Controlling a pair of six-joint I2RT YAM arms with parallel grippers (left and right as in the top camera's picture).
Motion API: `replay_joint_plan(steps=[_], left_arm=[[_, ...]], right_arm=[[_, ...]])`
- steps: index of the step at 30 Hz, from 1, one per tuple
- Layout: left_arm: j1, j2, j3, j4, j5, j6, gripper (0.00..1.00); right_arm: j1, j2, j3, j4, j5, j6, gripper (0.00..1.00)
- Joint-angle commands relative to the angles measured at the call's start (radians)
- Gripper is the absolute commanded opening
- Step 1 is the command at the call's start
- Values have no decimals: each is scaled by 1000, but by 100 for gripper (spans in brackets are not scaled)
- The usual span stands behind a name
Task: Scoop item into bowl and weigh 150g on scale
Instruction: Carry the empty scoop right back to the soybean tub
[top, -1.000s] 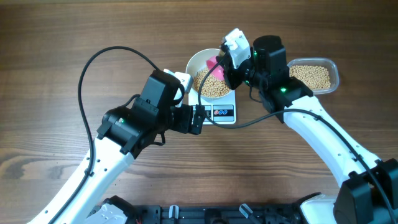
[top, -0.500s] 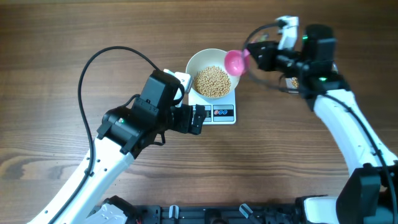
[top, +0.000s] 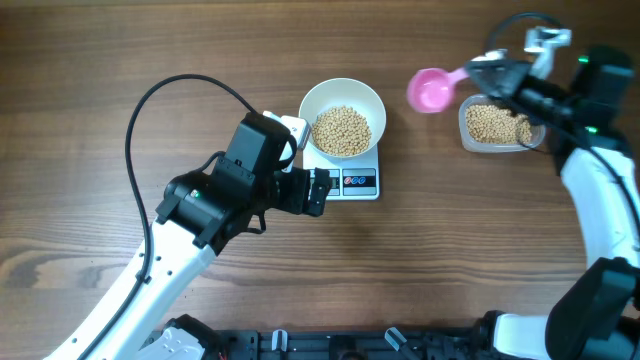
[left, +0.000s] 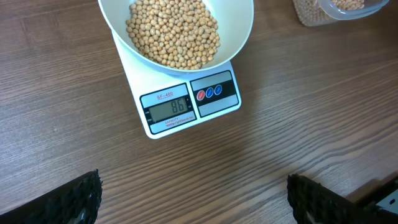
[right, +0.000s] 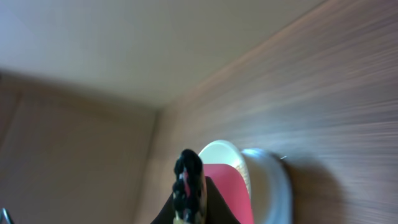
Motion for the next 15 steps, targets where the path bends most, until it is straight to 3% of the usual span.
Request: replay_joint_plan(steps=[1, 9, 12, 15], left_arm=[[-5, -1, -4, 0, -10, 21, 100], [-5, -1, -4, 0, -10, 21, 100], [-5, -1, -4, 0, -10, 21, 100], [-5, -1, -4, 0, -10, 21, 100]], right_arm=[[-114, -10, 18, -2, -46, 19, 4], [-268, -10, 18, -147, 66, -167, 4], [-279, -10, 18, -164, 159, -306, 4], [-277, -6, 18, -163, 230, -348, 4]])
